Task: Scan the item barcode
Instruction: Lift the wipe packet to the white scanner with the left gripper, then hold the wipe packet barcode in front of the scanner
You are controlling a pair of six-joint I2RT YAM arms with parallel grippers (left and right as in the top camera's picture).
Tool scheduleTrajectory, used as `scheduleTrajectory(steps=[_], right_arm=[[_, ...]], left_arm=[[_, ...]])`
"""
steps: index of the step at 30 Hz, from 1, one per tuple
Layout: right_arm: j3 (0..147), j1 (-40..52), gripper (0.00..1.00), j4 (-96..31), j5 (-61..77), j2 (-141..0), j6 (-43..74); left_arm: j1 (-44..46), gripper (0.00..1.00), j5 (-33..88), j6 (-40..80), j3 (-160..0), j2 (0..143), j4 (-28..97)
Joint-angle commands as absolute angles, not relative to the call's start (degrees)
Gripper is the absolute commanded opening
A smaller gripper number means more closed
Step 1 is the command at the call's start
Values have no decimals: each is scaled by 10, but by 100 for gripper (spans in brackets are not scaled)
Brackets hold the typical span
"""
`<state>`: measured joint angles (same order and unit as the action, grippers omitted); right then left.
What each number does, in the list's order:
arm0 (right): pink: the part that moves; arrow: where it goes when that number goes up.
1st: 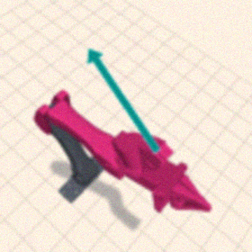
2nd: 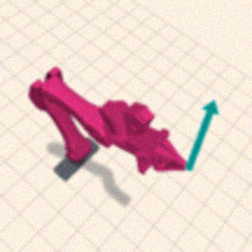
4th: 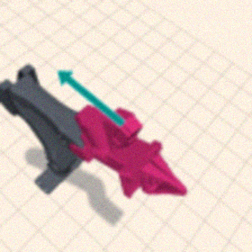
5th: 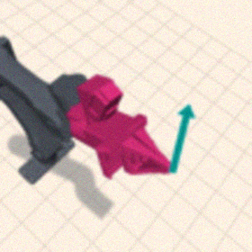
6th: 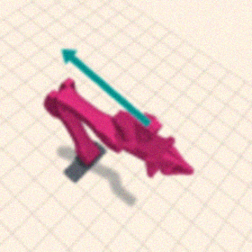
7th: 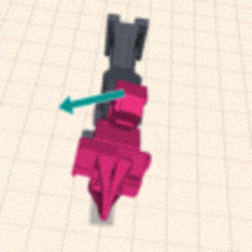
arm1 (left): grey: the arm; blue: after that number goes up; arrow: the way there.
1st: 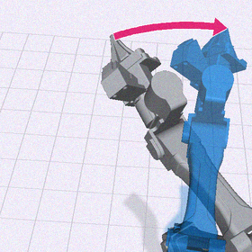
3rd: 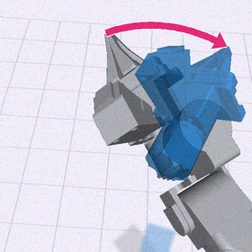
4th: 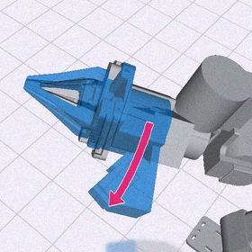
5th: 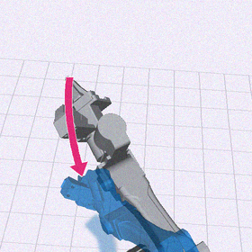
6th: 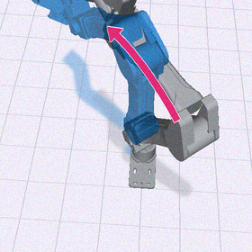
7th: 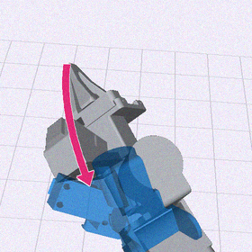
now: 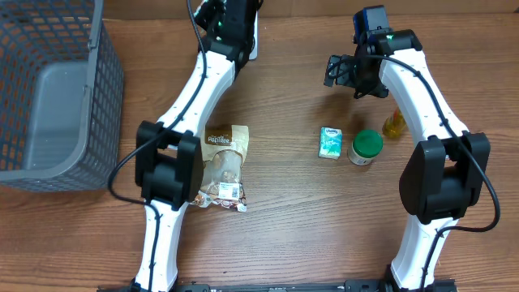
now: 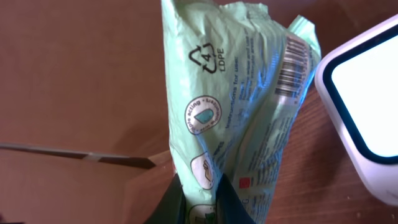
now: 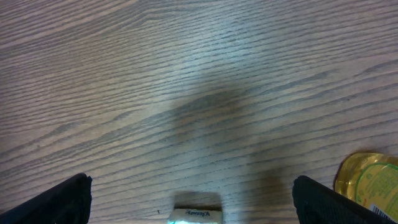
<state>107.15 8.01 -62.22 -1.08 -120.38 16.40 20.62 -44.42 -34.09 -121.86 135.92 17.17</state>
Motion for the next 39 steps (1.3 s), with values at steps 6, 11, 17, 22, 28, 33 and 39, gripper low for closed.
scheduleTrajectory(steps=[6, 11, 17, 22, 28, 33, 39], right_arm=[[1080, 82, 100, -620, -19, -1188, 160], [1080, 82, 100, -620, -19, -1188, 160], [1080, 82, 100, -620, -19, -1188, 160], [1080, 82, 100, -620, -19, -1188, 160], [1080, 82, 100, -620, -19, -1188, 160], [1080, 82, 100, -620, -19, -1188, 160], [1080, 82, 100, -620, -19, -1188, 160]], left_arm=[[211, 4, -481, -424, -1231, 1398, 90], [213, 4, -486, -472, -1231, 1421, 54], [216, 4, -499, -472, -1230, 1432, 42], [216, 4, -495, -472, -1230, 1432, 41], [218, 4, -500, -472, -1229, 1447, 44], [218, 4, -519, -488, -1229, 1474, 42], [223, 6, -521, -486, -1229, 1486, 44]])
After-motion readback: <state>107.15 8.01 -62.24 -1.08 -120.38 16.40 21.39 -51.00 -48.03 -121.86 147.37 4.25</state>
